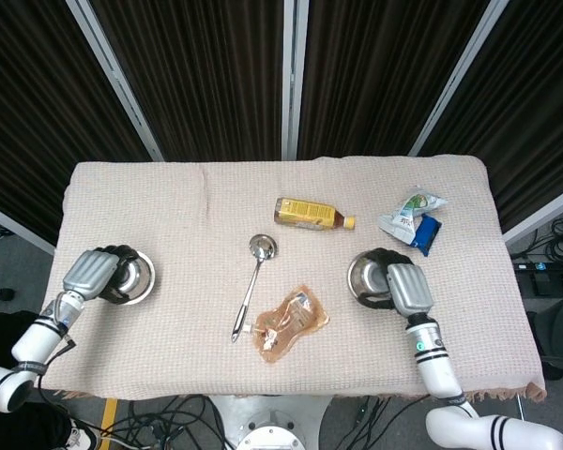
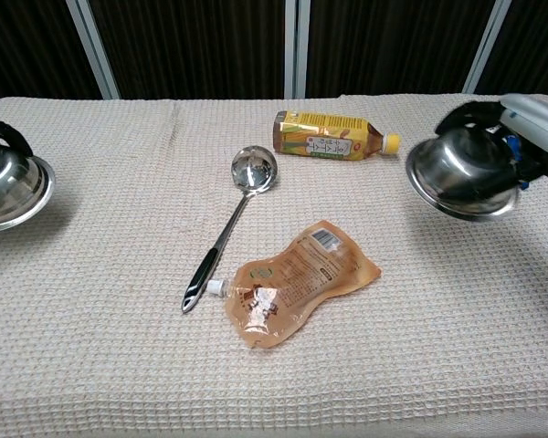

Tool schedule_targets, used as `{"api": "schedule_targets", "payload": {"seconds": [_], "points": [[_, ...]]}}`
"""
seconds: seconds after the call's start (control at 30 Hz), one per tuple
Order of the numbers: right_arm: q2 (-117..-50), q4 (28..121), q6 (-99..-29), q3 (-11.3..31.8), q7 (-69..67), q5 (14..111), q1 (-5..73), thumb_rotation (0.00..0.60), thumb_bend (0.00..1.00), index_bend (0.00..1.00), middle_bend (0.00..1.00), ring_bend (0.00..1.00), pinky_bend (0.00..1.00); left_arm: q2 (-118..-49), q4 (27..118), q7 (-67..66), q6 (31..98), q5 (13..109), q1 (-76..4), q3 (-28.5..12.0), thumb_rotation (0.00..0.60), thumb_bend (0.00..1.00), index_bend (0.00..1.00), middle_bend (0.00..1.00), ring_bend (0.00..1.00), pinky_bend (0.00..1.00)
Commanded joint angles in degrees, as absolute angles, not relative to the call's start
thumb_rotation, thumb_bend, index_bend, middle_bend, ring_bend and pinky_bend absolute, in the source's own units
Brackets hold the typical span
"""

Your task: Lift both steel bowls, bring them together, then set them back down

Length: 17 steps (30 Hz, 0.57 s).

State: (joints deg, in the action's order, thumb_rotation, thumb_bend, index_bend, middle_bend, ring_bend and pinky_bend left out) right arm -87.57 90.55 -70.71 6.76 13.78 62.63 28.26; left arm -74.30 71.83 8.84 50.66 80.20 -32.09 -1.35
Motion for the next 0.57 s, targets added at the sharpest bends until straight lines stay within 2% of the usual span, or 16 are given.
{"api": "schedule_targets", "payload": {"seconds": [0.03, 0.1, 0.33, 0.47, 0.57], "points": [[-82.1, 98.0, -70.8, 5.7, 21.0, 55.4, 24.7, 0.600, 0.01, 0.00, 0.00, 0.00, 0.01, -74.8, 72.7, 9.4, 55.0, 79.9, -30.8, -2.2, 0.600, 0.00, 0.00, 0.01, 0.01, 0.13], [-82.5, 97.3, -71.7, 5.9, 17.7, 58.0, 23.8, 0.600, 0.00, 0.00, 0.00, 0.00, 0.00, -74.8, 72.8, 9.3, 57.5, 80.4, -29.8, -2.3, 0.600, 0.00, 0.00, 0.00, 0.00, 0.09], [-85.7, 92.2, -80.2, 3.5, 8.6, 70.2, 18.7, 0.600, 0.00, 0.00, 0.00, 0.00, 0.00, -72.9, 78.9, 8.7, 68.0, 81.3, -22.8, -0.7, 0.600, 0.00, 0.00, 0.00, 0.00, 0.09], [-87.3, 89.2, -84.1, 0.6, 3.8, 75.1, 15.0, 0.600, 0.00, 0.00, 0.00, 0.00, 0.00, -72.8, 80.8, 8.8, 77.5, 82.6, -15.8, 1.4, 0.600, 0.00, 0.00, 0.00, 0.00, 0.08], [-89.4, 85.3, -86.1, -1.5, 0.1, 78.1, 12.3, 0.600, 0.00, 0.00, 0.00, 0.00, 0.00, -75.8, 78.0, 11.2, 86.4, 83.1, -9.0, 2.8, 0.600, 0.00, 0.00, 0.00, 0.00, 0.08]]}}
